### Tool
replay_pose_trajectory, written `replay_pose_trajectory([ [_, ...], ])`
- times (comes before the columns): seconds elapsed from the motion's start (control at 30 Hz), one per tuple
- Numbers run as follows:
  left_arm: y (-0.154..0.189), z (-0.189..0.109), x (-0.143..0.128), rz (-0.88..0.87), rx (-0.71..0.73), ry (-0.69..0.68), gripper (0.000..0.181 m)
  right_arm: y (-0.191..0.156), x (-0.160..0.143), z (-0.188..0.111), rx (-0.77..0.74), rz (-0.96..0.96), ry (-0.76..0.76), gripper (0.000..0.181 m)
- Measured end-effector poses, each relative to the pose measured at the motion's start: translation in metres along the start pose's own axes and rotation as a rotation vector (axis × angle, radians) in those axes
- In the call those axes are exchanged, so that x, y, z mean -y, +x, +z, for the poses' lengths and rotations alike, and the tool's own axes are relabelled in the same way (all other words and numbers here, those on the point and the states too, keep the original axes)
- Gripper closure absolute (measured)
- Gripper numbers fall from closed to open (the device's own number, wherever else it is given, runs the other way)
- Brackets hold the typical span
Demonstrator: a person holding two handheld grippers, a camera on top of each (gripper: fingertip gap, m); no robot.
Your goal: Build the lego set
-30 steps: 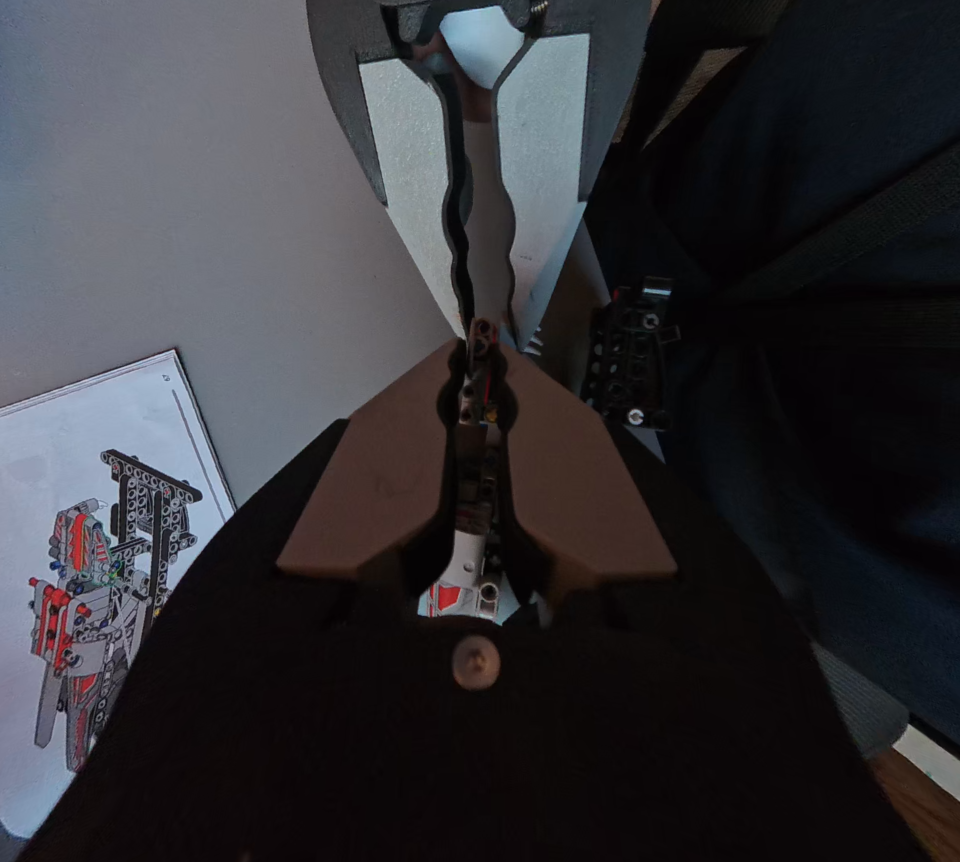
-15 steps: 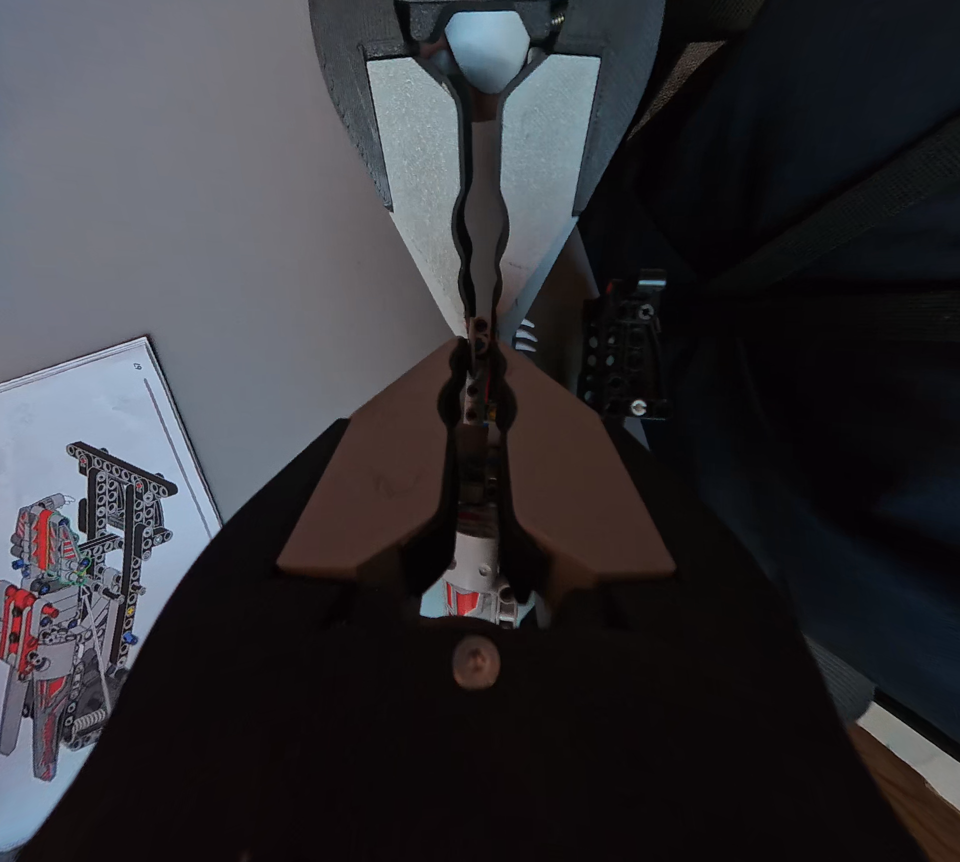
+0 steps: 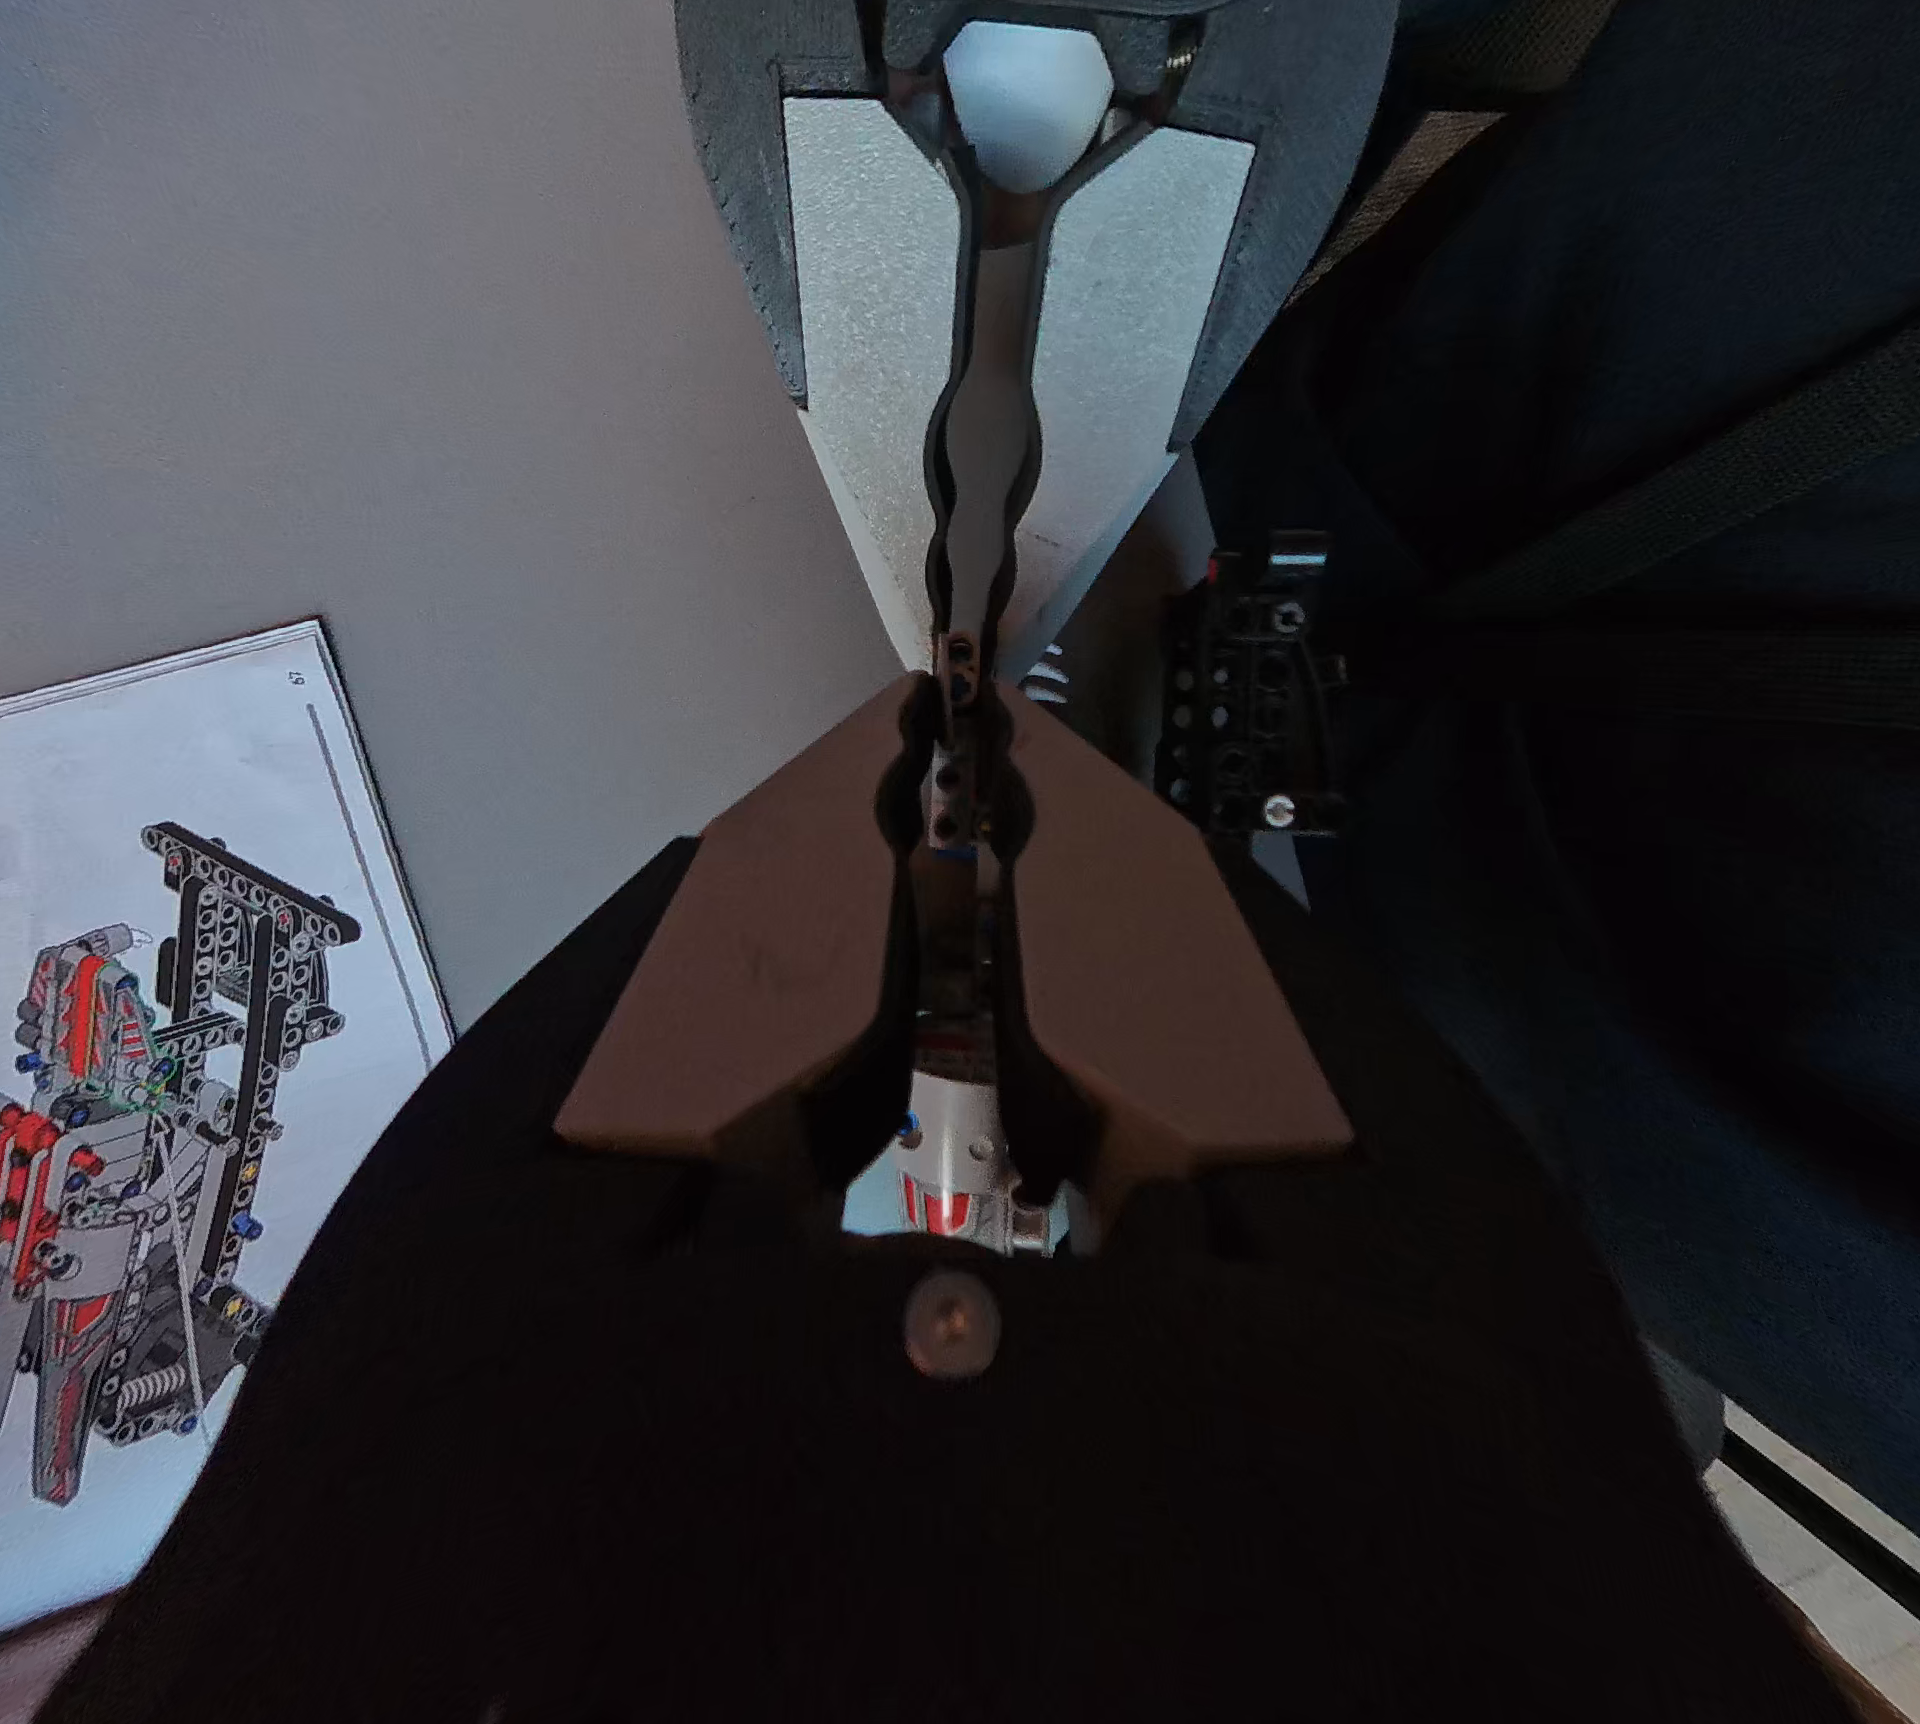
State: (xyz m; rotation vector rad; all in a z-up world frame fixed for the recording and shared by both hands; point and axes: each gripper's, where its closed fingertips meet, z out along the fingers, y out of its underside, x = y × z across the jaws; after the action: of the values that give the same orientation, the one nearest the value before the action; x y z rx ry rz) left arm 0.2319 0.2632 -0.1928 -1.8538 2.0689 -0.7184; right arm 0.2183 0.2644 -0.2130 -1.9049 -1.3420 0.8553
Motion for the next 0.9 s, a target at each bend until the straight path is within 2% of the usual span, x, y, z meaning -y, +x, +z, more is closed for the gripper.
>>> replay_pose_trajectory([
  [0.03, 0.0, -0.001, 0.0, 0.0, 0.001, -0.001, 0.175, 0.0, 0.001, 0.0, 0.004, 0.004, 0.006, 0.177],
  [0.3, 0.005, -0.001, 0.0, -0.01, -0.002, 0.0, 0.175, -0.004, 0.02, -0.029, 0.09, 0.008, 0.148, 0.169],
  [0.4, 0.008, 0.001, -0.006, -0.023, -0.007, -0.035, 0.153, -0.005, 0.021, -0.026, 0.104, -0.012, 0.123, 0.164],
  [0.5, 0.008, -0.004, -0.007, -0.043, 0.013, -0.022, 0.147, -0.003, 0.02, -0.024, 0.107, -0.032, 0.091, 0.167],
  [0.63, 0.004, -0.041, -0.004, -0.087, 0.078, 0.092, 0.146, 0.005, 0.025, -0.041, 0.075, -0.018, 0.147, 0.164],
  [0.73, 0.006, -0.079, -0.008, -0.126, 0.148, 0.222, 0.139, 0.01, 0.019, -0.052, 0.058, 0.028, 0.169, 0.153],
  [0.9, 0.027, -0.106, -0.037, -0.208, 0.242, 0.341, 0.131, 0.009, 0.0, -0.048, 0.06, 0.085, 0.131, 0.147],
])
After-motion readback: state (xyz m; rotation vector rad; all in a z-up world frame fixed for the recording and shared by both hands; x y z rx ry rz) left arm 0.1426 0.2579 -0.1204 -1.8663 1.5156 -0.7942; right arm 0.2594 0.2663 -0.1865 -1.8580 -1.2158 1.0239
